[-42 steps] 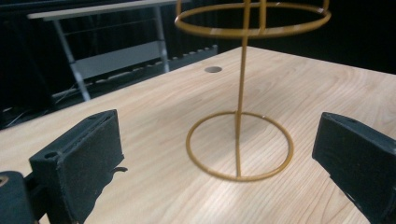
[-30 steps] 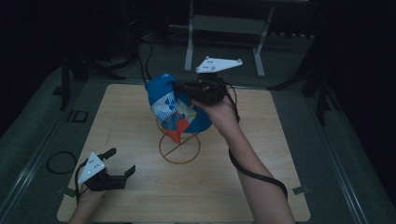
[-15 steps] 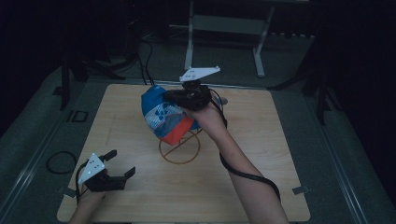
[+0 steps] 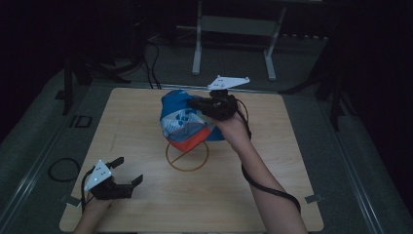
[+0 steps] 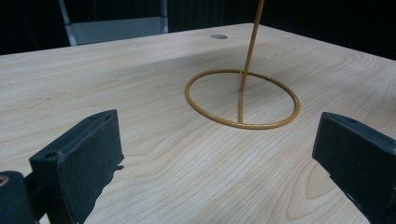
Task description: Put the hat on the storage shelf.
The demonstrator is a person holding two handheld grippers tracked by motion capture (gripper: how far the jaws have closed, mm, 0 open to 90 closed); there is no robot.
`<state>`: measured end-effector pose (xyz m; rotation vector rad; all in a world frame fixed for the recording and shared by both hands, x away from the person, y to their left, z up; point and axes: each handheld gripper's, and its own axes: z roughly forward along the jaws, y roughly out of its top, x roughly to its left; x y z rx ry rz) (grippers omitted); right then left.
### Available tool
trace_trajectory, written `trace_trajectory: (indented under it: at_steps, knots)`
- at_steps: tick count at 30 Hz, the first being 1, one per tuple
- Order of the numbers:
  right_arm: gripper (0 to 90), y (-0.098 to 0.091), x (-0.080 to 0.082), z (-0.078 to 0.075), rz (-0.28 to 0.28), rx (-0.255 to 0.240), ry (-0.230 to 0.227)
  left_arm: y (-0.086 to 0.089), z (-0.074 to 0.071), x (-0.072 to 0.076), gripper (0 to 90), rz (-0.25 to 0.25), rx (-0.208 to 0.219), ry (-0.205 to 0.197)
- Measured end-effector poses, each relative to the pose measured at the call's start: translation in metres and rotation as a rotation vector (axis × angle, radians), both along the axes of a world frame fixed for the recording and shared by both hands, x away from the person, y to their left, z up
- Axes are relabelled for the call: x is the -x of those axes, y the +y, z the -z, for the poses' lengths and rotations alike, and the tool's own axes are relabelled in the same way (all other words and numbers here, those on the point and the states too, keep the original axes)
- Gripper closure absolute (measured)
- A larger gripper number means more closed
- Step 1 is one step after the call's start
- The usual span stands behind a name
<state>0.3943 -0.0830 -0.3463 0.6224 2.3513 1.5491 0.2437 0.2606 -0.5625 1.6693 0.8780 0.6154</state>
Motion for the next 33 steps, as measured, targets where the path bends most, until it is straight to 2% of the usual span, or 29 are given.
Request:
trace_trajectory:
  at_steps: [6, 9, 15, 16, 20, 29, 33]
  knots:
    - [89.3, -0.018, -0.002, 0.010, 0.018, -0.001, 0.024, 0.001, 0.001, -0.001, 1.9, -0.002, 0.006, 0.000]
    - [89.4, -0.024, -0.003, 0.016, 0.015, -0.026, 0.045, 0.001, 0.001, -0.001, 1.9, -0.001, 0.003, 0.002]
    - [87.1, -0.024, -0.003, 0.018, 0.010, -0.025, 0.044, 0.000, 0.001, 0.000, 2.0, 0.004, -0.002, -0.001]
    - [84.5, -0.025, -0.003, 0.019, 0.012, -0.029, 0.047, 0.000, 0.001, 0.000, 2.0, 0.005, -0.001, -0.001]
    - [84.5, -0.030, -0.002, 0.022, 0.028, -0.031, 0.044, 0.001, 0.003, 0.000, 2.0, 0.009, 0.001, 0.005]
    - [83.3, -0.043, -0.007, 0.042, 0.043, -0.045, 0.094, -0.001, 0.004, -0.001, 2.0, 0.018, 0.000, 0.011]
    - [76.8, -0.047, -0.008, 0.051, 0.040, -0.058, 0.118, -0.001, 0.005, -0.001, 2.0, 0.021, -0.005, 0.014]
